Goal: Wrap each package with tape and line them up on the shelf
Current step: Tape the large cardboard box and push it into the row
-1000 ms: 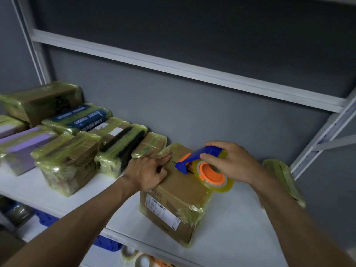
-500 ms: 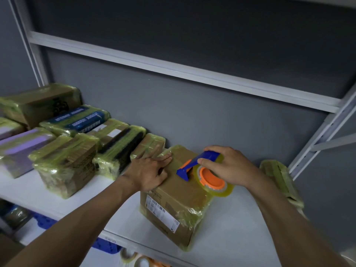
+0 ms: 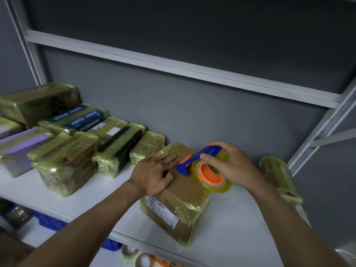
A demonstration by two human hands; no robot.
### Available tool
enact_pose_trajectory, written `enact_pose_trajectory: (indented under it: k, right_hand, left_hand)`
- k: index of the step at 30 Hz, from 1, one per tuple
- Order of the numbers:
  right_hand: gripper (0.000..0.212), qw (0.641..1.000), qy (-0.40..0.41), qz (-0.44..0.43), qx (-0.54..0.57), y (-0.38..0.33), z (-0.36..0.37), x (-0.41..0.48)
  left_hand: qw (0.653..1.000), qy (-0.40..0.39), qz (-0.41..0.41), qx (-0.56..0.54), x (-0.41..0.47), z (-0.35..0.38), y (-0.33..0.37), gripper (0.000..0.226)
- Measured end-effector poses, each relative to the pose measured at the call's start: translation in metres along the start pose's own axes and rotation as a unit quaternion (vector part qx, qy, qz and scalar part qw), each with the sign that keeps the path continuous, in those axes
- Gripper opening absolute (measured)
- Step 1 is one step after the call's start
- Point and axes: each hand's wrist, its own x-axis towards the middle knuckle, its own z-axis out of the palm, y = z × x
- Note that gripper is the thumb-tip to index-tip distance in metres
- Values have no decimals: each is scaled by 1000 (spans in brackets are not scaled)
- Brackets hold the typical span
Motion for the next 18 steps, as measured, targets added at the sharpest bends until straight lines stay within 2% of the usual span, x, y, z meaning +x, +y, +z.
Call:
enact_pose_trajectory:
  k: [4, 13, 18]
  right_hand:
    - [59, 1000, 7, 2, 0, 0, -9, -4]
    - [60, 999, 33, 7, 9, 11, -31, -24]
    - [56, 1000, 10, 18, -13, 13, -19, -28]
  left_hand:
    - [1000, -2, 3, 2, 1, -1, -3, 56]
    - [1000, 0, 9, 5, 3, 0, -9, 53]
    - [999, -15, 33, 2, 8, -5, -20, 55]
